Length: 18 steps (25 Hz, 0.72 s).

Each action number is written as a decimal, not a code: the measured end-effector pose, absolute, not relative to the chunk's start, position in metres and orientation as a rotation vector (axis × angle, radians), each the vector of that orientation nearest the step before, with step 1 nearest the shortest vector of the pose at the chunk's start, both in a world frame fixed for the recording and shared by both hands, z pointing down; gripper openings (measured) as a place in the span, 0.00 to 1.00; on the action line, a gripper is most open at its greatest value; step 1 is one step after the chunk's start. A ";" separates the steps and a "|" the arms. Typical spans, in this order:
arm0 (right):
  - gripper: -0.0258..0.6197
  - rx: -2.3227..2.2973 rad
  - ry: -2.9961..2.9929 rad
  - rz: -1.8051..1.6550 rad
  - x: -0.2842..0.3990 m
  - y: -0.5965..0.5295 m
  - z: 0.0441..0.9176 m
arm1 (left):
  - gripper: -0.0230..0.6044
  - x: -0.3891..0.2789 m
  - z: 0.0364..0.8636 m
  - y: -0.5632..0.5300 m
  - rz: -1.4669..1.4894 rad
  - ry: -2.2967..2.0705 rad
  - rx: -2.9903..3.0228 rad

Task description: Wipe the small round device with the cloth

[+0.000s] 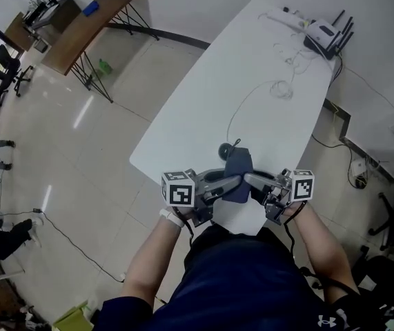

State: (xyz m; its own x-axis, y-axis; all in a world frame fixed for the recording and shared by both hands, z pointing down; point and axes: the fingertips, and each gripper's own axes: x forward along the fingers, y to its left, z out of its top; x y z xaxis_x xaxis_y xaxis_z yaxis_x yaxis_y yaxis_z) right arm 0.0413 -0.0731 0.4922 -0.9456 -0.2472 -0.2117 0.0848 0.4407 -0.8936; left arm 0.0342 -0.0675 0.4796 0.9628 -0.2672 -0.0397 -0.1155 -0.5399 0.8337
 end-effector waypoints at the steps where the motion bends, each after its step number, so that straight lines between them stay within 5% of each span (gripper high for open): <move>1: 0.17 -0.145 2.371 -1.511 0.042 -0.072 0.493 | 0.18 0.035 0.481 -0.067 -0.214 -0.245 2.120; 6: 0.15 -0.293 2.383 -1.474 0.045 -0.073 0.501 | 0.21 0.035 0.496 -0.070 -0.148 -0.328 2.106; 9: 0.14 -0.432 2.308 -1.449 0.059 -0.090 0.505 | 0.46 0.031 0.498 -0.076 -0.054 -0.423 2.191; 11: 0.14 -0.575 2.242 -1.439 0.077 -0.109 0.515 | 0.48 0.021 0.496 -0.084 -0.008 -0.509 2.243; 13: 0.14 -0.748 2.199 -1.447 0.094 -0.128 0.534 | 0.46 0.007 0.494 -0.098 0.031 -0.632 2.287; 18: 0.14 -1.087 2.142 -1.570 0.108 -0.150 0.588 | 0.24 -0.011 0.509 -0.131 0.347 -0.909 2.411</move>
State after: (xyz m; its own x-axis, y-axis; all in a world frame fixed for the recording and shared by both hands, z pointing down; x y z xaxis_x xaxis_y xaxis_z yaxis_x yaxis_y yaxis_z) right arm 0.1084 -0.1502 0.5884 -0.6813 -0.7023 0.2063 -0.4084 0.1308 -0.9034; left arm -0.0106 -0.1315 0.5092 0.7399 -0.5334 0.4099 -0.6709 -0.6299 0.3914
